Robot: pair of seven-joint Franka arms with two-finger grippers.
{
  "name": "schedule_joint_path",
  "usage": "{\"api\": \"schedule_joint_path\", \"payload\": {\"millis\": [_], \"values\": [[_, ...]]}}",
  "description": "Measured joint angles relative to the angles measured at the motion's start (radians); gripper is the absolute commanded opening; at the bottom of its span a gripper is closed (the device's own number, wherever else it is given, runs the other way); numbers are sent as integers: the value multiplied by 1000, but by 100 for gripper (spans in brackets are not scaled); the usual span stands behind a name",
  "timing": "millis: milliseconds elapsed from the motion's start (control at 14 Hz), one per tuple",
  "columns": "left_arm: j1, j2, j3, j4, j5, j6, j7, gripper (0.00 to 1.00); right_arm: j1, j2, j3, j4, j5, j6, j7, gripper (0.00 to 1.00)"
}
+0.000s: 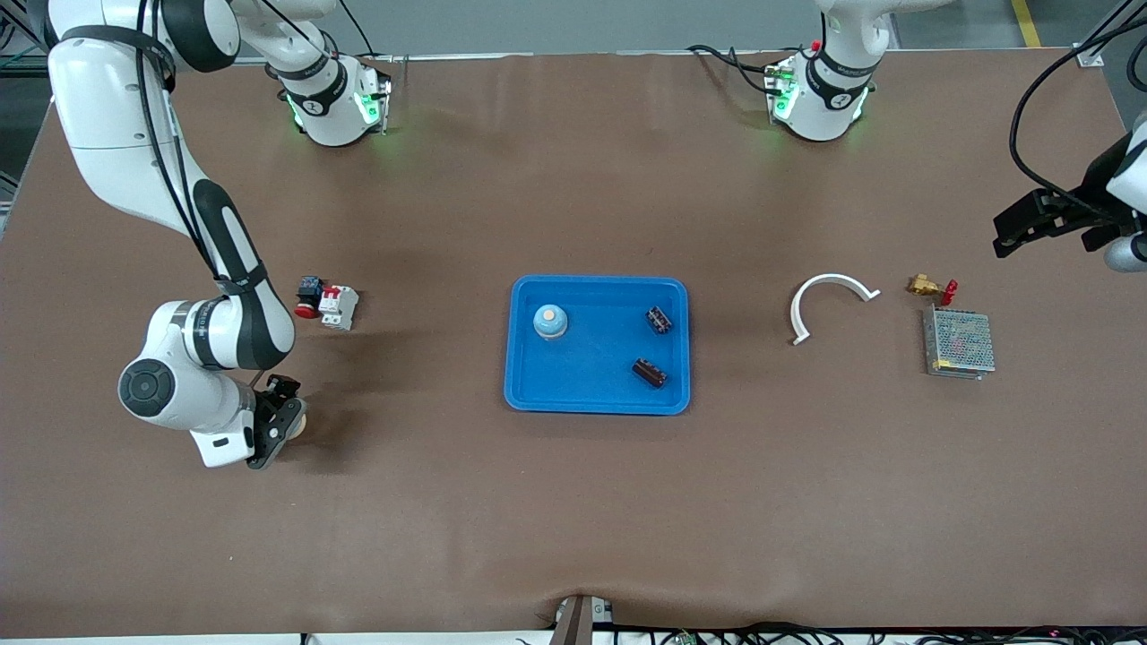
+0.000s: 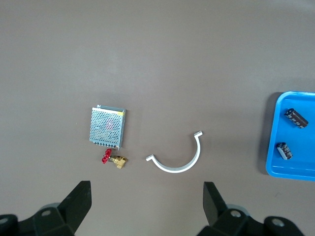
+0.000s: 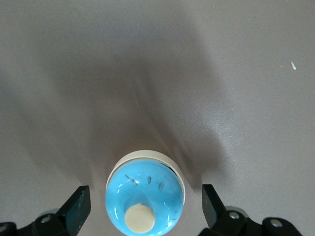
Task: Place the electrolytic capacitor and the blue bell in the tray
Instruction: 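Carry the held blue bell over the tray with the right gripper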
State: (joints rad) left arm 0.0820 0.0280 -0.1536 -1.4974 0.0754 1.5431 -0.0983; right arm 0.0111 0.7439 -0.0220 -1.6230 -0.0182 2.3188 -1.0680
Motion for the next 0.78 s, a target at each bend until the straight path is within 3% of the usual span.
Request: {"api": "schedule_joint_path", "payload": {"millis": [713, 784], "values": [[-6, -23, 28, -29, 0, -2, 24, 100, 0, 7, 1, -10, 15, 6, 0, 100], [-7, -23, 28, -29, 0, -2, 24, 100, 0, 7, 1, -10, 15, 6, 0, 95]]}}
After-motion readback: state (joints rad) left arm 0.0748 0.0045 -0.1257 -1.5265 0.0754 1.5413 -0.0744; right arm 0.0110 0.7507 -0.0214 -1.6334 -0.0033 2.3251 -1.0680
